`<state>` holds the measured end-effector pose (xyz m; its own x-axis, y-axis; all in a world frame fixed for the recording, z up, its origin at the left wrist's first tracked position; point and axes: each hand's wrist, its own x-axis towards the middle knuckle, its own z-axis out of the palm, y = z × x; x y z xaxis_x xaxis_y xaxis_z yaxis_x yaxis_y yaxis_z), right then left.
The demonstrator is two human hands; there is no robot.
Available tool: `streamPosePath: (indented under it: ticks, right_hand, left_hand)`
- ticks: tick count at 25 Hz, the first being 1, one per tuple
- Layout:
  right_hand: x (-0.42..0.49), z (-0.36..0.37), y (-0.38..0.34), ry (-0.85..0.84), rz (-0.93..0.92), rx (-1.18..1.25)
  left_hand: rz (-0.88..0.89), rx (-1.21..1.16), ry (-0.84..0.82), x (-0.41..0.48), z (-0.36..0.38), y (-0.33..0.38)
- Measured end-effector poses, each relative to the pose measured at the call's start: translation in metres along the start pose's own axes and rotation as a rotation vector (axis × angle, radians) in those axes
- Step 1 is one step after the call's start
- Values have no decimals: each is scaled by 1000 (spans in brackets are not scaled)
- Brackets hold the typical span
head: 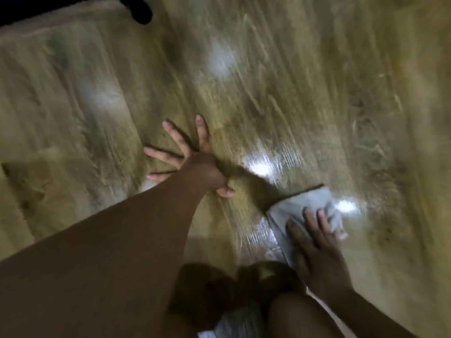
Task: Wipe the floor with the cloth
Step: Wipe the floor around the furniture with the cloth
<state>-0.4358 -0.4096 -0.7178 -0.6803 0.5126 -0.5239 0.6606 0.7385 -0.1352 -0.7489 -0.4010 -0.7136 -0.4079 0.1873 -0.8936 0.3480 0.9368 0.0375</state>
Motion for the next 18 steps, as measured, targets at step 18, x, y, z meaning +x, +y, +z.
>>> streamPosePath:
  ticks: [18]
  right_hand:
    - [-120,55,37,188,523,367]
  left_hand:
    - [44,306,47,-3,-1,-9]
